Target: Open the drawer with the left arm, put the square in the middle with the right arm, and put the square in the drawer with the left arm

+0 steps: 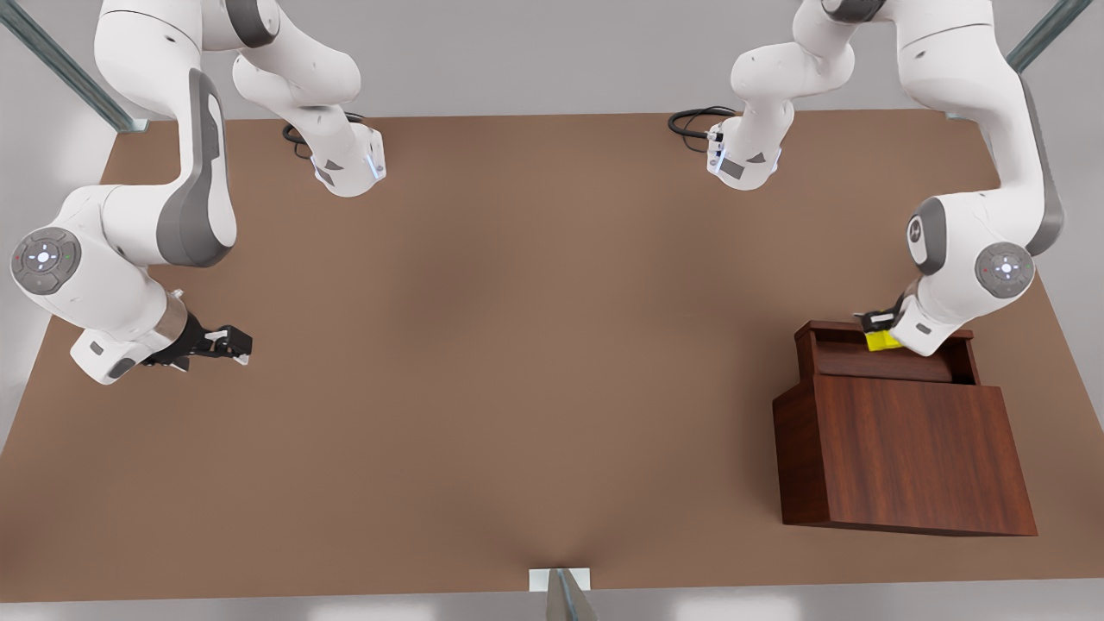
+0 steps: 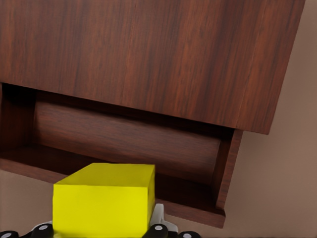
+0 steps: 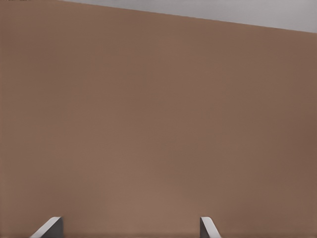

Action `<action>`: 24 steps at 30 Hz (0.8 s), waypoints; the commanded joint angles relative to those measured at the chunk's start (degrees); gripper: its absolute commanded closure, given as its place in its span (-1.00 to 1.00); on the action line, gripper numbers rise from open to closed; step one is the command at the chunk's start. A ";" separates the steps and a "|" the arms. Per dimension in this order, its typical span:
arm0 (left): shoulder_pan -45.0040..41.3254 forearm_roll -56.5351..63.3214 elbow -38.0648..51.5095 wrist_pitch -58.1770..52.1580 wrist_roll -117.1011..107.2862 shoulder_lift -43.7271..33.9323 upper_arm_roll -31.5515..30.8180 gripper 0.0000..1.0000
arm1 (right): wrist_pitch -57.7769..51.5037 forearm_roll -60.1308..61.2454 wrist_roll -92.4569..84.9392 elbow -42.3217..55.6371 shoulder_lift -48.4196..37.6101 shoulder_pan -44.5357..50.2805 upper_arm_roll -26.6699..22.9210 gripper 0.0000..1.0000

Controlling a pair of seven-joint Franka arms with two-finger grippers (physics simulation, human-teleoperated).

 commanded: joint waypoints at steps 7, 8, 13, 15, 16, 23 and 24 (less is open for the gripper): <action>2.70 -1.58 5.72 1.89 0.07 5.55 0.02 -0.16 | 0.00 0.00 0.00 0.00 0.00 -0.02 0.00 -1.00; 2.70 -1.58 5.72 1.89 0.07 5.73 0.11 -0.16 | 0.00 0.00 0.00 0.00 0.00 -0.02 0.00 -1.00; 2.70 -1.14 5.72 2.07 -0.28 6.60 0.11 -1.00 | 0.00 0.00 -0.09 -0.09 0.00 -0.11 0.00 -1.00; 2.70 -1.14 5.72 2.07 -0.55 6.69 0.11 -1.00 | 0.00 0.00 -0.09 -0.09 0.00 -0.20 0.00 -1.00; 2.70 -1.14 5.72 1.98 -0.55 6.69 0.11 -1.00 | 0.00 0.00 -0.09 -0.17 0.00 -0.20 0.00 -1.00; 0.95 -1.93 21.62 -23.15 -11.27 1.60 -14.31 -1.00 | -0.18 0.00 0.00 -0.17 0.00 -0.20 0.00 -1.00; 0.95 -2.02 21.71 -24.30 -11.27 1.94 -14.31 -1.00 | -0.18 0.00 0.00 -0.09 0.00 -0.20 0.00 -1.00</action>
